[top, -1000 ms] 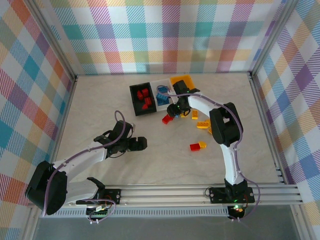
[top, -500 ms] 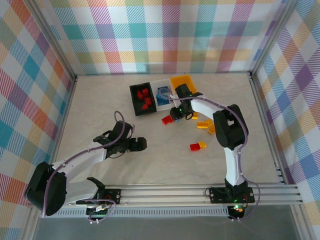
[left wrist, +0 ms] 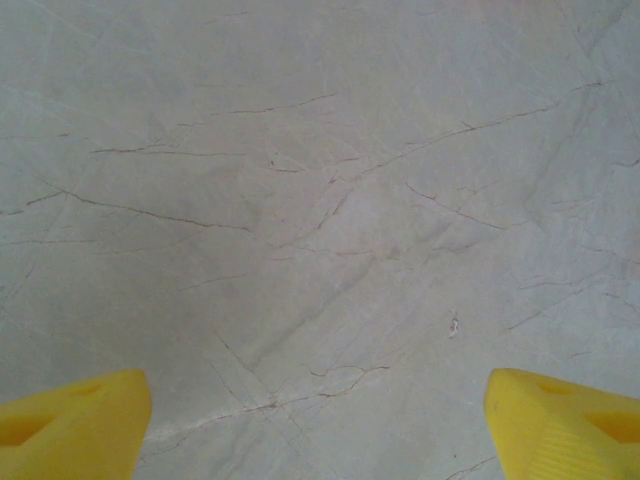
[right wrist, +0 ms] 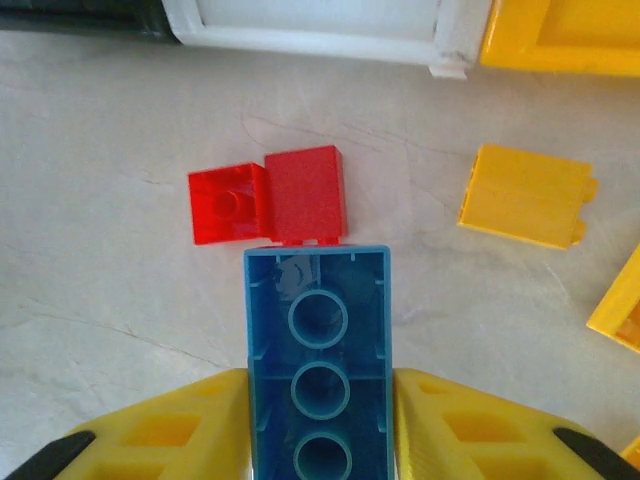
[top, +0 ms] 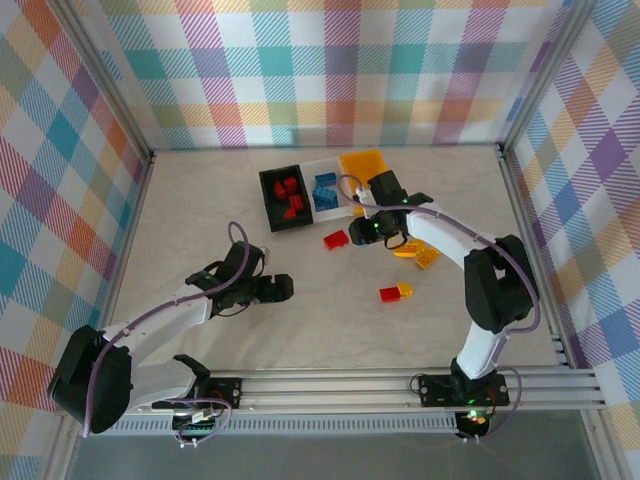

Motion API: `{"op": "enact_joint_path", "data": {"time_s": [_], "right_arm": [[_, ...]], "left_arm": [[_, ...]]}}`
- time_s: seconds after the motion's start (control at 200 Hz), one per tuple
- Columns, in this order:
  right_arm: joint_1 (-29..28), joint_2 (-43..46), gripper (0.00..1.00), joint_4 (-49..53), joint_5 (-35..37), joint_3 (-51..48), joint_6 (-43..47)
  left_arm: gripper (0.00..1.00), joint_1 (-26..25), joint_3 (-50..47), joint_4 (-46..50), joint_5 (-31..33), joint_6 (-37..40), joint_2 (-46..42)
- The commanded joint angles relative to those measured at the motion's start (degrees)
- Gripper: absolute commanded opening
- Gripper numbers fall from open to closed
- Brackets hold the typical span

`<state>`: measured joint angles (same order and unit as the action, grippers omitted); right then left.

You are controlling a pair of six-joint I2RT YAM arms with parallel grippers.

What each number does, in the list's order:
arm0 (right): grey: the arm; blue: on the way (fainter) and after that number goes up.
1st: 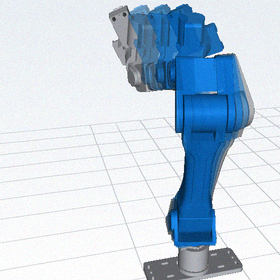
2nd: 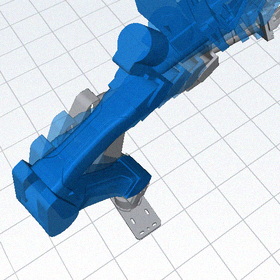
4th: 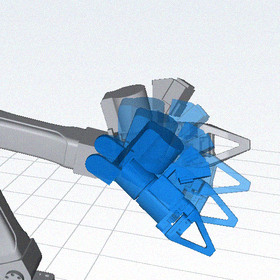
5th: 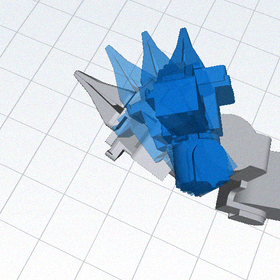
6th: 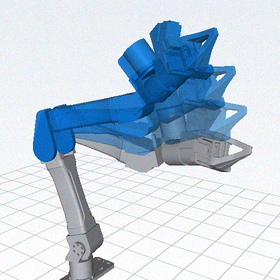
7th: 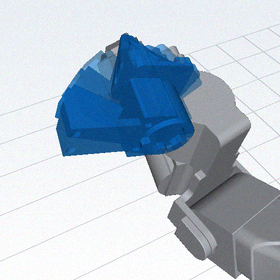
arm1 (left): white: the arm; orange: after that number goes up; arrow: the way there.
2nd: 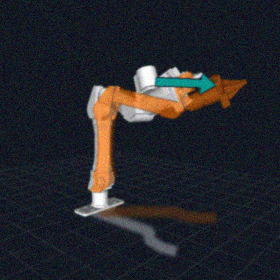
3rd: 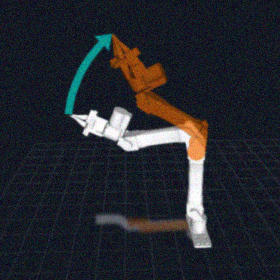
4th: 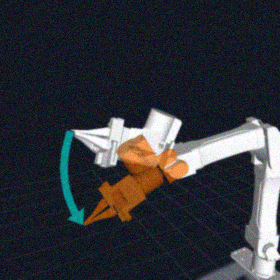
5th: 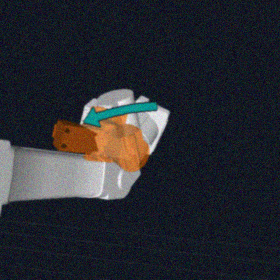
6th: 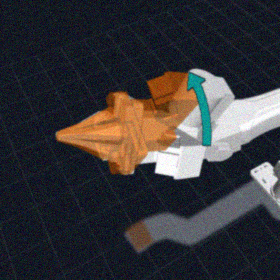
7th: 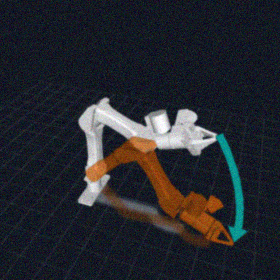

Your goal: Sort the legos into containers by color

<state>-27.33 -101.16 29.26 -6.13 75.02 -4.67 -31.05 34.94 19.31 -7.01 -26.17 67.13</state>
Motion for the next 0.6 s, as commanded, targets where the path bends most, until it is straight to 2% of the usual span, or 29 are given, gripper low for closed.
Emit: {"op": "enact_joint_path", "data": {"time_s": [0.0, 0.43, 0.6], "right_arm": [[-0.2, -0.6, 0.39, -0.3, -2.3, 6.4, -1.4], [0.0, -30.9, 0.4, 10.4, -1.0, 49.8, 0.5], [0.1, -38.9, 0.41, 13.7, -1.0, 61.3, 0.1]], "left_arm": [[0.87, -0.3, -0.4, -0.9, -0.7, -0.6, 0.7], [0.87, -0.3, 2.9, 1.9, 0.6, 2.7, 4.3], [0.87, -0.3, 4.3, 2.6, 0.7, 3.2, 5.4]]}}
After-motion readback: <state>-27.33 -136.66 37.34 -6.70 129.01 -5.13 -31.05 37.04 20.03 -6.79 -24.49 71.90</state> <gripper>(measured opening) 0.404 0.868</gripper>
